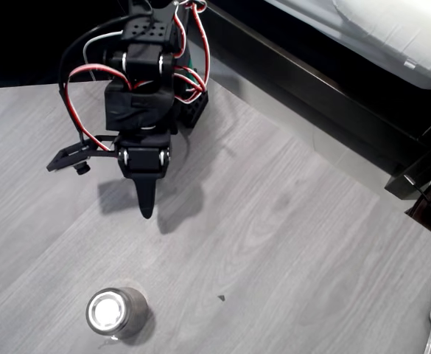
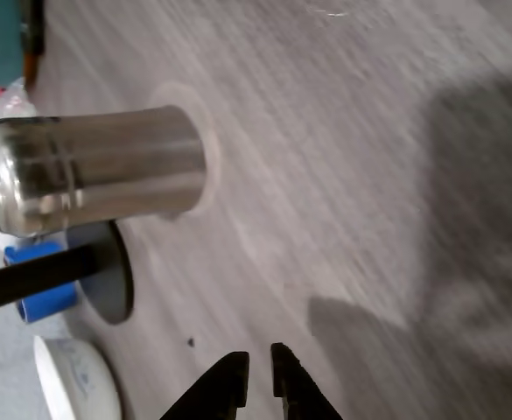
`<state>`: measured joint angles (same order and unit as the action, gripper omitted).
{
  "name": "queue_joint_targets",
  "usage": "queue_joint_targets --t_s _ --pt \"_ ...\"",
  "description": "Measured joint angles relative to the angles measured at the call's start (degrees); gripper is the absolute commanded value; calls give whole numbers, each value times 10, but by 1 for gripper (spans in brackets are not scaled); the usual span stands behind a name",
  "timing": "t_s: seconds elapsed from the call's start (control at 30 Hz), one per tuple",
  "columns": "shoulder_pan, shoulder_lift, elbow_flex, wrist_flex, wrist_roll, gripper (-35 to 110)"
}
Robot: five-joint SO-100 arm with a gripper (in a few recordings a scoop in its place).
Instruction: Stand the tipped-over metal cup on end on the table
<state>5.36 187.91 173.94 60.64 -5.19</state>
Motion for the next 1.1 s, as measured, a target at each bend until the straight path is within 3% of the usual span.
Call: queue_joint_targets --t_s 0.3,1.1 --pt "-7 0 0 79 0 0" --pt "-13 1 0 83 0 0"
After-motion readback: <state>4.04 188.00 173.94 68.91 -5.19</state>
